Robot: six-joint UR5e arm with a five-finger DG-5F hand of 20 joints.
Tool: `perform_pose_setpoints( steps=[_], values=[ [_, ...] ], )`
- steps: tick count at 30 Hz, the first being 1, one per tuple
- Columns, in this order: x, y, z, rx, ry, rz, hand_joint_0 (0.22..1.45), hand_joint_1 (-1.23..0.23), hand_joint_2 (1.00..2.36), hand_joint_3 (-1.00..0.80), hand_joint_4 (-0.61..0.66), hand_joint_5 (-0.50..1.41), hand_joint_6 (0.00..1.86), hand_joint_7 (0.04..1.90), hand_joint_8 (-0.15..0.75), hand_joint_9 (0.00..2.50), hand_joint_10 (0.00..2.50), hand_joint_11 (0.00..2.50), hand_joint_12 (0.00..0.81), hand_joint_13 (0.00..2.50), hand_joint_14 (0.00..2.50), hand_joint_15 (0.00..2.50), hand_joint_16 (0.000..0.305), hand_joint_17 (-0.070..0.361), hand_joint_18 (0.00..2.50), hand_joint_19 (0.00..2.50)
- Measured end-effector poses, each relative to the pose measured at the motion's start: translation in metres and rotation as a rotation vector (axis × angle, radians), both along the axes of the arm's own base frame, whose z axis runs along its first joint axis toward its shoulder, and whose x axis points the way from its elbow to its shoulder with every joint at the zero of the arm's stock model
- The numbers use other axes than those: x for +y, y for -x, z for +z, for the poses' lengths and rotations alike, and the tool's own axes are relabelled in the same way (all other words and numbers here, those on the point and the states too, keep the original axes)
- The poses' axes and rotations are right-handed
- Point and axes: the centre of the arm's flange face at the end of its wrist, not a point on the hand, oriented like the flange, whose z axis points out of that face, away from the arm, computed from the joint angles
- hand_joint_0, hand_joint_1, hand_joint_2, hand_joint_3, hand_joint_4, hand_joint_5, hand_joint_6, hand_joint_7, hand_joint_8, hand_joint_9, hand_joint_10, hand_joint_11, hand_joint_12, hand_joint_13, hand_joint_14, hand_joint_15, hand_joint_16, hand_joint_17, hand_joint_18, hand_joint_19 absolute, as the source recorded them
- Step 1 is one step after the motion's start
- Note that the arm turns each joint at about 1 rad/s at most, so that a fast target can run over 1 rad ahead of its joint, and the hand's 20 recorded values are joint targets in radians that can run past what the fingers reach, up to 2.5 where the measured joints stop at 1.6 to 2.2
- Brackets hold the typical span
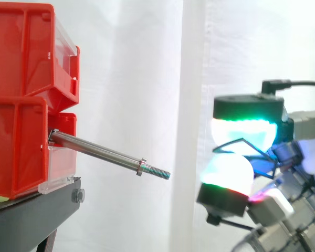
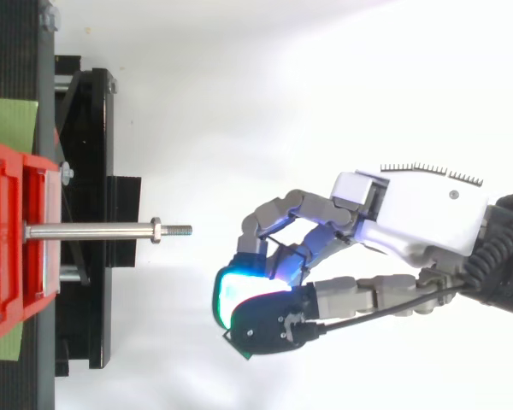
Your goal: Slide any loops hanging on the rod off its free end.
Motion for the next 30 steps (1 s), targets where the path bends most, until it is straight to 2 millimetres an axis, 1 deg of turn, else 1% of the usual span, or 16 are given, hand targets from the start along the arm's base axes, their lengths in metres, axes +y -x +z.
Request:
perform_pose_setpoints(
  steps=[4, 11, 24, 30],
  values=[
    [0.002, -0.007, 0.001, -0.053, 0.022, 0.009, 0.64, -0.69, 1.02, -0.17, 0.06, -0.17, 0.97, 1.07, 0.285, 1.01, 0.03, 0.94, 0.378, 0.78, 0.02, 0.5, 0.056, 0.125, 0.65, 0.5],
    [0.003, -0.012, 0.004, -0.09, 0.061, 0.019, 0.64, -0.69, 1.02, -0.17, 0.07, -0.17, 0.97, 1.06, 0.284, 1.01, 0.03, 0.94, 0.38, 0.78, 0.02, 0.5, 0.056, 0.125, 0.65, 0.5],
    [0.003, -0.013, 0.004, -0.088, 0.105, 0.026, 0.64, -0.68, 1.02, -0.21, 0.09, -0.17, 0.96, 1.06, 0.287, 0.99, 0.03, 0.91, 0.381, 0.77, 0.02, 0.5, 0.056, 0.125, 0.64, 0.51],
    [0.003, -0.013, 0.004, -0.088, 0.106, 0.026, 0.63, -0.68, 1.02, -0.21, 0.09, -0.17, 0.96, 1.06, 0.29, 1.03, 0.03, 0.94, 0.382, 0.78, 0.02, 0.5, 0.056, 0.126, 0.64, 0.51]
  ],
)
